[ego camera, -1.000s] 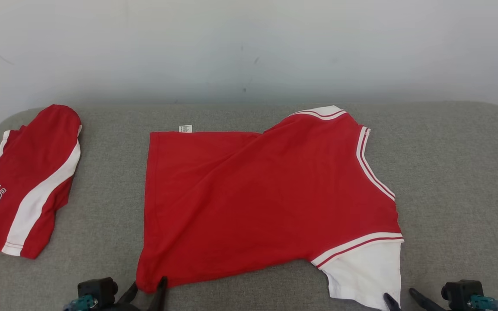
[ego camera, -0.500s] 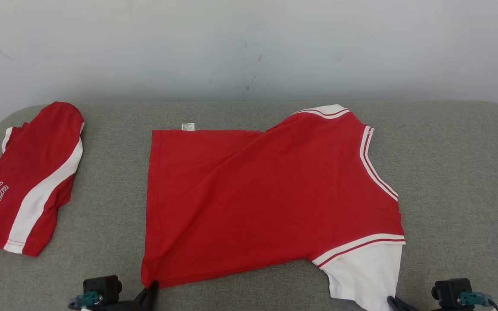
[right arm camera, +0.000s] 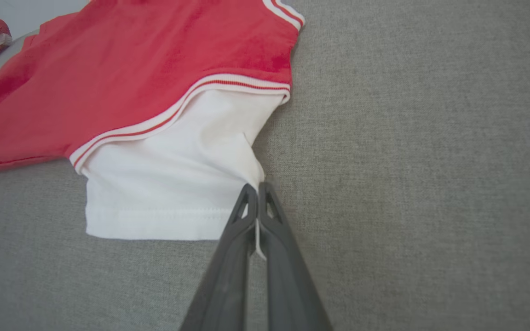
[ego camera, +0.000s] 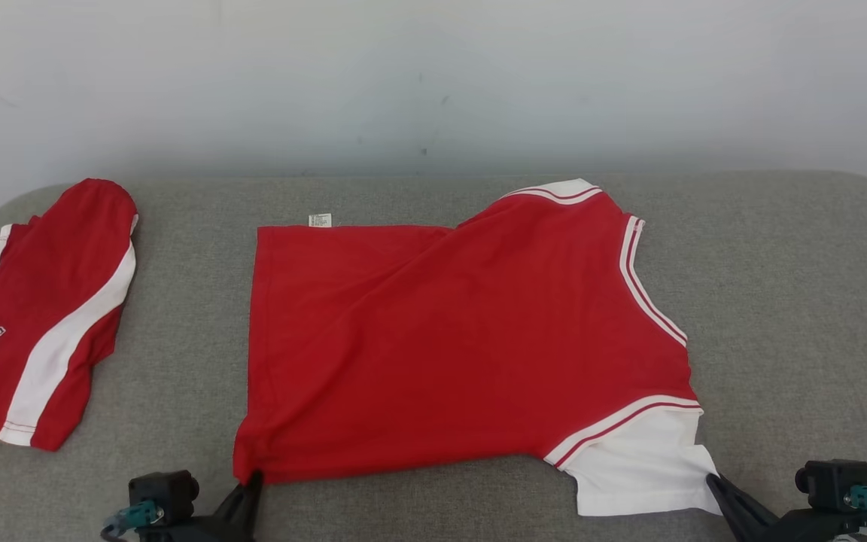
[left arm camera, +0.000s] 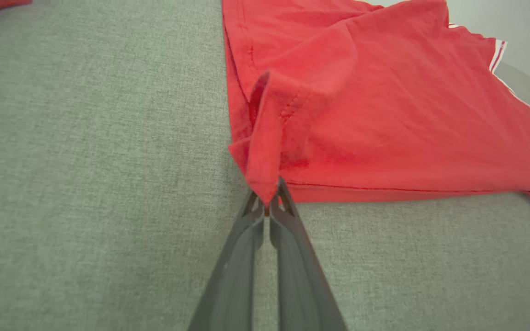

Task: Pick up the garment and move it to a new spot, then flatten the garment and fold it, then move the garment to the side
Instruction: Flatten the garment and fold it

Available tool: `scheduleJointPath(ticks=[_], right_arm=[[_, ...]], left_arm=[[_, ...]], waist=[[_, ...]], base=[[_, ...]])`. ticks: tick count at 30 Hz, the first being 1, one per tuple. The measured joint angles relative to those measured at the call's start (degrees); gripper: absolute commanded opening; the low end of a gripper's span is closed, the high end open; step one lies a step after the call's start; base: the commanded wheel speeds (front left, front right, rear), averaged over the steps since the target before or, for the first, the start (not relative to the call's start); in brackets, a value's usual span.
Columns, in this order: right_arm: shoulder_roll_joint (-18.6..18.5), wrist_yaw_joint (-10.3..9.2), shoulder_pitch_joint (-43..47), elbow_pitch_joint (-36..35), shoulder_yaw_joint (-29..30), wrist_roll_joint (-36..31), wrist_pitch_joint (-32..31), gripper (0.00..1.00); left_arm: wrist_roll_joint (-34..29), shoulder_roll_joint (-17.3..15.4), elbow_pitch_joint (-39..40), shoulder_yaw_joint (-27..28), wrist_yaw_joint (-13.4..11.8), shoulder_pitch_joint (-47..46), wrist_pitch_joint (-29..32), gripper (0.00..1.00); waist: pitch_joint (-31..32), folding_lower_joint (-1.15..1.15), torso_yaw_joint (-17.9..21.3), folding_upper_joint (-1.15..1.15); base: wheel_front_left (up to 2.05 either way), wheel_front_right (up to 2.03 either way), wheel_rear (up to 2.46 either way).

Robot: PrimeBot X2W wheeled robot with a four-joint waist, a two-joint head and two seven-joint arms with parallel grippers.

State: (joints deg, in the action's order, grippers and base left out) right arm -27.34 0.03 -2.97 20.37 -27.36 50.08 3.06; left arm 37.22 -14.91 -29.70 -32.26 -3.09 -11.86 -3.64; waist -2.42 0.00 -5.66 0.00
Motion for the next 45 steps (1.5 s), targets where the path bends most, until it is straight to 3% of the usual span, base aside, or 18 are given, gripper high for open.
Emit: scheduleJointPath(ticks=[5,11,17,19,23,27,31,35,36,45], right_arm=[[0.88,1.01,-0.22,-1.47,-0.31,1.58,-0.48,0.00],[2.04,3.04,-7.43,-2.22,0.14,4.26,-4.12,0.00],[5.80,3.23,-30.92,0.05,1.42,5.45,-11.23,0.00],[8.03,1.96,-42.19,1.63,3.81,5.02,-12.39,0.00],[11.60,-1.56,-58.73,-0.67,14.82,2.04,-8.15,0.00],[9.80,0.56,-70.33,-4.25,13.79,0.71,-2.98,0.00],[7.30,5.11,-66.17,-5.56,10.71,-1.93,0.26,0.00],[7.05,6.06,-50.68,-2.76,8.09,-1.66,1.93,0.00],[6.66,6.52,-31.88,-1.05,7.72,0.80,6.51,0.00],[6.71,6.88,-18.62,1.75,6.72,2.52,9.15,0.00]], left_arm=[[0.33,-0.33,2.07,0.09,0.35,-0.04,0.18,0.00],[5.46,-0.11,2.91,2.79,4.82,-8.55,5.17,0.00],[8.25,-1.77,-1.46,6.99,6.14,-30.00,13.25,0.00],[7.62,-2.68,-3.36,8.78,5.98,-39.85,15.11,0.00],[3.77,-3.18,-2.25,12.72,3.03,-57.60,13.02,0.00],[1.77,-1.97,6.50,13.34,3.38,-65.46,7.33,0.00],[1.31,-2.08,7.53,12.91,5.01,-58.23,3.67,0.00],[2.67,-1.94,2.64,11.34,5.60,-43.20,1.44,0.00],[4.17,-0.15,-2.11,9.47,6.56,-29.60,-2.05,0.00],[6.72,2.83,-7.33,8.71,7.22,-21.20,-4.49,0.00]], waist=[[-1.10,0.00,0.59,0.00],[-3.90,0.00,1.45,0.00],[-8.11,0.01,2.65,0.01],[-9.66,0.02,3.07,0.01],[-12.87,0.01,3.73,0.00],[-16.24,0.01,3.81,0.00],[-19.30,0.00,3.19,0.00],[-20.51,0.04,2.06,0.01],[-18.04,0.00,1.73,0.00],[-11.82,-0.01,2.67,0.00]], base=[[0.00,0.00,0.00],[0.00,0.00,0.00],[0.00,0.00,0.00],[0.00,0.00,0.00],[0.00,0.00,0.00],[0.00,0.00,0.00],[0.00,0.00,0.00],[0.00,0.00,0.00],[0.00,0.00,0.00],[0.00,0.00,0.00]])
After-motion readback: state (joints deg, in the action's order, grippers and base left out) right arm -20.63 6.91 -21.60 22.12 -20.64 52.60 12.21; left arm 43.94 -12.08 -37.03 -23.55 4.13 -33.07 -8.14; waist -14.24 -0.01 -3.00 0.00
